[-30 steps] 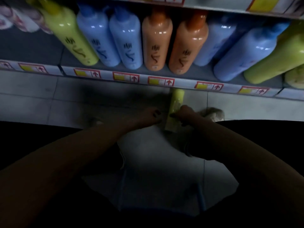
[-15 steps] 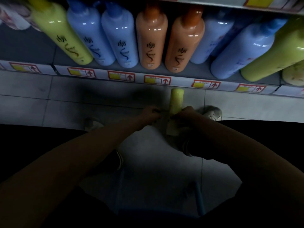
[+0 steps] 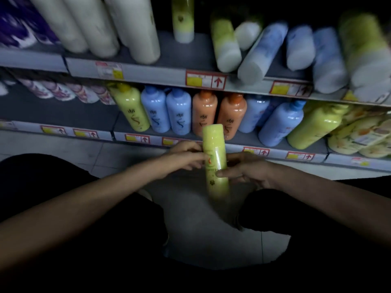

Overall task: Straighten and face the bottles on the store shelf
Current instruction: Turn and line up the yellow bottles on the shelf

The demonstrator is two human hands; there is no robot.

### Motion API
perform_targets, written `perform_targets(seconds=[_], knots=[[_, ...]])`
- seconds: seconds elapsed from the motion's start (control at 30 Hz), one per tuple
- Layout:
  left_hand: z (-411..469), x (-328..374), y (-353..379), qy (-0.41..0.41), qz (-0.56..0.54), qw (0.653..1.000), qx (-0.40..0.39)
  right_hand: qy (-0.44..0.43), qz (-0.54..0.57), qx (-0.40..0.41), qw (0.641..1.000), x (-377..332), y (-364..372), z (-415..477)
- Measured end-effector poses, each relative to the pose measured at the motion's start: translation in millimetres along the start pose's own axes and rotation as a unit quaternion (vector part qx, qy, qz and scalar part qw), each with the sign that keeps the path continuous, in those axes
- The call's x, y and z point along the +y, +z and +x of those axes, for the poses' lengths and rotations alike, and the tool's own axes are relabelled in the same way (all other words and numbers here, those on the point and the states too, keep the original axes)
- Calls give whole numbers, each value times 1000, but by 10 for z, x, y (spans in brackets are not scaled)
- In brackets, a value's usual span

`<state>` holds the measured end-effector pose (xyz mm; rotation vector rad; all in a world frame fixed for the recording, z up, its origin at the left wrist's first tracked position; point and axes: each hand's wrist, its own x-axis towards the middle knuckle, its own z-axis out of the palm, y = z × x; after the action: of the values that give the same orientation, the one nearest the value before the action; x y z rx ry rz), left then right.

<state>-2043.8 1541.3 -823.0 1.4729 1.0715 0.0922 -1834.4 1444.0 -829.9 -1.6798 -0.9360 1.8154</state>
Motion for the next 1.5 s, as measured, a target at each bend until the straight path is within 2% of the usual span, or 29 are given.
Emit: perform_targets(seconds=[0.13,0.3,0.5,0.6,0.73,1.03,1.33,1.5], knots=[[-443,369,-291,99,-22,994,41,-98,5,1,995,-490,78,-440],[-731,689,-476,190,-80,974,98,-256,3,47,966,-1033,222,-760],[-642,975,-712,295,-46,931,209,-374,-27,148,915,-1645,191,-652],[-563,1060,-807,305,-52,921,236,-406,-25,186,894,-1914,144,-486],[-388,1153,-901,303,-72,917,248,-430,-12,211,878,-2179,39,-146],[82,1305,-992,267,-137,910,285,-469,-79,285,832,-2464,40,594],[333,1369,-1061,272,-189,896,297,-431,-99,317,839,-2687,33,990],[408,1380,-1082,268,-215,893,292,-407,-164,379,815,-2755,84,1133]])
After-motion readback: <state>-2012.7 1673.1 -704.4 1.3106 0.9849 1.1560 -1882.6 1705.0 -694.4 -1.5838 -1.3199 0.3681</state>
